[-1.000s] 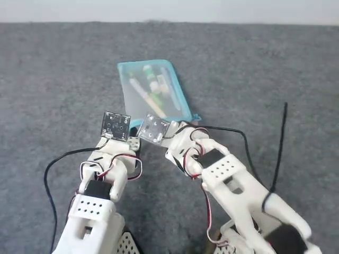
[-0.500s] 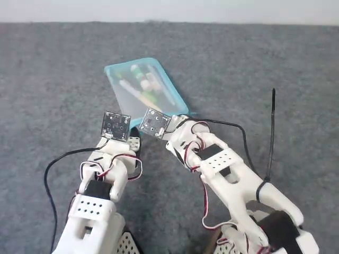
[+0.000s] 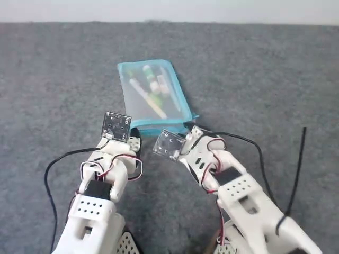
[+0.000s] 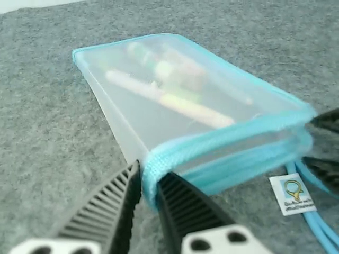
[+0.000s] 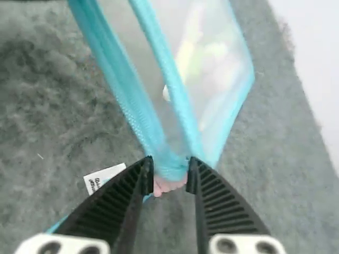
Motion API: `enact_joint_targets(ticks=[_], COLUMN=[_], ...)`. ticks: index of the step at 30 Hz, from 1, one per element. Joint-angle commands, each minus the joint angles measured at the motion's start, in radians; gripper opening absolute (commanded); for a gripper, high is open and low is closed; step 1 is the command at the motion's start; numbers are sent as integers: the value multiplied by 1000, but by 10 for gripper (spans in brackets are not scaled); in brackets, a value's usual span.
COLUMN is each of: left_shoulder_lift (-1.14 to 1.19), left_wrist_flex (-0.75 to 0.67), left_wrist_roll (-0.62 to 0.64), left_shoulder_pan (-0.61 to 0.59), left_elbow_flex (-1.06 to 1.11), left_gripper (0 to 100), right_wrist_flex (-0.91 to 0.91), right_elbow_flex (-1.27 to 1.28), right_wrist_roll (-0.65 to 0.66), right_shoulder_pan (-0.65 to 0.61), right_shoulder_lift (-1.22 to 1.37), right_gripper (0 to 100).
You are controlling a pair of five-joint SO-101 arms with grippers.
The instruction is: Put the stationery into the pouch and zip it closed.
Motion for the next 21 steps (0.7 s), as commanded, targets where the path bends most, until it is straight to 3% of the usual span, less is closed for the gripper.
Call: enact_joint_targets(ticks=[1,21], left_shoulder_lift=[-23,-23], left_wrist_flex=[-35,-35], left_wrist_roll=[-3,-3], left_shoulder_pan=[-5,-5], left_elbow_flex=[-36,-36], left_gripper=[12,12], right_wrist_flex=[58,177], right_elbow_flex=[-8,-94], right_wrist_roll=[20,57], right_shoulder_pan=[13,-59], right_shoulder_lift=[-102,-70], right_gripper=[133,207])
